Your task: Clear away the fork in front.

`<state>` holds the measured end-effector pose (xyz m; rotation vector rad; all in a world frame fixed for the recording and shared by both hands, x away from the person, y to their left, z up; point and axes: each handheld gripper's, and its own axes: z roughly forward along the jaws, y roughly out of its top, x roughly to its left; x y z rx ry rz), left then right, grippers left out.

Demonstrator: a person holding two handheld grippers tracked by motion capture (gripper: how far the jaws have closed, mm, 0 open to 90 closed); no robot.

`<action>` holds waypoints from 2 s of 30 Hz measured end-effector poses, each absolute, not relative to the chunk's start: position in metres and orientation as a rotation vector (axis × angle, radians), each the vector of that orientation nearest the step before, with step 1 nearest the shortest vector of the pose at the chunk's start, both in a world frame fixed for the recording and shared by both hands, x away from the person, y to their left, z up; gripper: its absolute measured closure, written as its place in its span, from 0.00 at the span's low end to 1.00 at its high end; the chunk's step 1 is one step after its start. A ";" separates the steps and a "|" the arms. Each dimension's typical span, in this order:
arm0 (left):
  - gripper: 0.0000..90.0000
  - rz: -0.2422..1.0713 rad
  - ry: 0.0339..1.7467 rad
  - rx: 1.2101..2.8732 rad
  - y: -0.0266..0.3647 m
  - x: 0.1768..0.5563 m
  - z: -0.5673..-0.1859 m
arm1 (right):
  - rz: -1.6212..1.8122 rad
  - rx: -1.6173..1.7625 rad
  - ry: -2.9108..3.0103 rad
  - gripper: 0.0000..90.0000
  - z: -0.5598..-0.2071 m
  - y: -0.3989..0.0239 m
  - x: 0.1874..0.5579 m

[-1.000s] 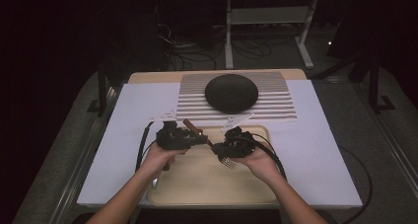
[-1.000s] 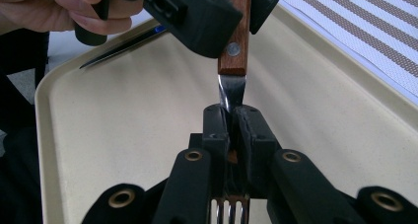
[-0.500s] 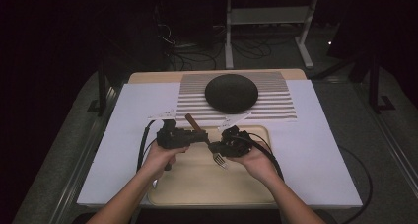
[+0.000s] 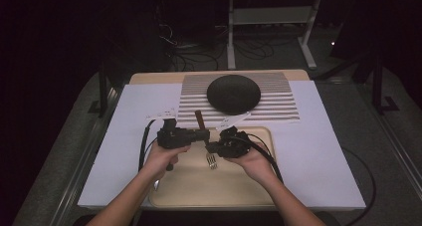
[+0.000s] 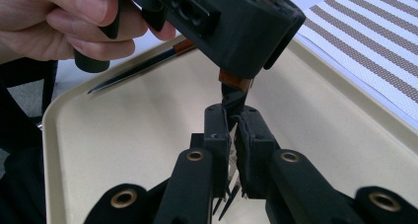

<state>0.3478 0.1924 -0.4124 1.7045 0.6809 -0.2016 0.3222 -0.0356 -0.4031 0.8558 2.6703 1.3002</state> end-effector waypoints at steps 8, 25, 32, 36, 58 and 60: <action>0.90 -0.198 0.672 1.719 0.197 0.349 -0.409 | 1.347 0.855 2.679 0.79 -0.403 -0.039 0.325; 0.90 -0.169 0.680 1.776 0.242 0.353 -0.397 | 1.294 0.964 2.545 0.16 -0.423 -0.090 0.320; 0.90 -0.171 0.675 1.794 0.252 0.353 -0.395 | 1.245 1.001 2.533 0.08 -0.436 -0.118 0.308; 0.90 -0.171 0.676 1.810 0.256 0.352 -0.395 | 1.231 1.008 2.509 0.02 -0.442 -0.134 0.301; 0.90 -0.167 0.707 1.881 0.288 0.327 -0.392 | 1.220 1.095 2.448 0.00 -0.456 -0.179 0.282; 0.90 -0.166 0.718 1.888 0.291 0.324 -0.393 | 1.216 1.091 2.455 0.00 -0.456 -0.178 0.282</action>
